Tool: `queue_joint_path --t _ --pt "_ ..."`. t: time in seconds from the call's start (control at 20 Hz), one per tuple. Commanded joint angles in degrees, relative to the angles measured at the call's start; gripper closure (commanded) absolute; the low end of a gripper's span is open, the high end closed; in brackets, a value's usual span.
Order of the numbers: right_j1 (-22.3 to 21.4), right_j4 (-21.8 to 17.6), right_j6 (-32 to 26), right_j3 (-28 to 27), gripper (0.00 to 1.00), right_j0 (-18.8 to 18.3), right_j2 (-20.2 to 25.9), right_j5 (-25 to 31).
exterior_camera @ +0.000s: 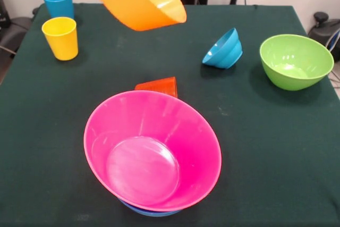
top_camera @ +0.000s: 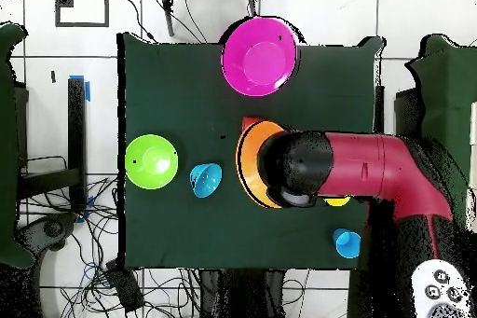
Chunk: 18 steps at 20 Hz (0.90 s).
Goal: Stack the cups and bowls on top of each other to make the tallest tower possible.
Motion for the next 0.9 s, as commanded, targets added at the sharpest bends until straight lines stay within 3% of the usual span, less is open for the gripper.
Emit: queue_joint_path --t 0.05,0.25,0.6,0.75,0.9 --pt "-2.93 1.56 -3.54 -3.64 1.0 2.09 1.65 10.18" --pt "-7.42 2.38 -4.71 2.31 1.0 1.95 0.68 6.32" --pt "-17.58 5.4 -8.74 18.3 1.0 0.8 -2.28 -5.4" --pt "-19.16 5.86 -10.31 21.57 1.0 0.09 -2.64 -7.57" --pt "-18.01 5.32 -9.37 23.83 1.0 -0.57 -2.4 -9.86"
